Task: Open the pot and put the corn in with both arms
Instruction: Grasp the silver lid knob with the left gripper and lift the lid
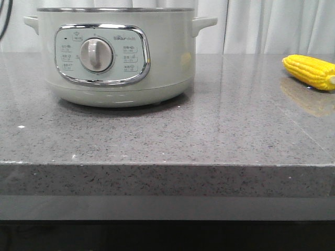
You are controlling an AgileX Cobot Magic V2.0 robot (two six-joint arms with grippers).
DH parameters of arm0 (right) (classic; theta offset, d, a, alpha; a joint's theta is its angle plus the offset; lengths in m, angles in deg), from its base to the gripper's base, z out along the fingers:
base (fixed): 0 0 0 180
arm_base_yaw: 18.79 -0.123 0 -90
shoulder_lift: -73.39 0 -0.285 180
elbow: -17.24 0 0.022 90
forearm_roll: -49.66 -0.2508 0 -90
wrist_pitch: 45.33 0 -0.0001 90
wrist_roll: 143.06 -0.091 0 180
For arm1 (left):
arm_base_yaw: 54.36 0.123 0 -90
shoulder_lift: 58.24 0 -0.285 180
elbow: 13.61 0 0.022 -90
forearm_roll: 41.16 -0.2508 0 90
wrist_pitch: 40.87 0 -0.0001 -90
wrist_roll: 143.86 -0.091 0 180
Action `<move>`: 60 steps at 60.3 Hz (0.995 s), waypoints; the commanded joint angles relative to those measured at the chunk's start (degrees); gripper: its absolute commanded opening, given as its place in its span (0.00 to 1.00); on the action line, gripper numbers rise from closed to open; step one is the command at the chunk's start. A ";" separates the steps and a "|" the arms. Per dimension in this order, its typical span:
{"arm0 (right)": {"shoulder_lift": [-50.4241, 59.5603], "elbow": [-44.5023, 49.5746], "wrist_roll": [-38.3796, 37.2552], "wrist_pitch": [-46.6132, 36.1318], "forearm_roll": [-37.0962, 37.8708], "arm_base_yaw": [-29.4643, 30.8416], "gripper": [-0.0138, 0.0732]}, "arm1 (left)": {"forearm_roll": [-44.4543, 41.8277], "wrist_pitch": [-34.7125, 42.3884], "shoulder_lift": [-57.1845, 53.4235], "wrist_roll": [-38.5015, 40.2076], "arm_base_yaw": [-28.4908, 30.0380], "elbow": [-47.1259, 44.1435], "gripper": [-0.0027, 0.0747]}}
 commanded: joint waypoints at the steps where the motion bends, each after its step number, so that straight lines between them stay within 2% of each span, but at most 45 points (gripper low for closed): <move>1: -0.19 -1.95 0.23 -3.64 0.25 0.34 0.83 | -0.42 4.73 -6.58 0.64 0.55 3.83 0.35; 12: -0.19 -1.95 0.23 -3.64 0.25 0.34 0.83 | -1.17 -5.05 -13.37 0.64 4.72 2.59 0.35; 40: -0.56 -1.95 0.23 -3.25 0.25 0.34 0.83 | -1.35 -2.95 -35.77 0.64 18.83 -22.97 0.35; 52: -5.18 -2.53 -0.36 -2.57 0.25 0.40 0.83 | -1.35 -2.95 -45.02 0.64 19.94 -33.19 0.35; 60: -10.96 -6.71 -1.60 0.02 0.25 1.05 0.83 | -1.35 -2.95 -49.21 0.64 19.94 -37.19 0.35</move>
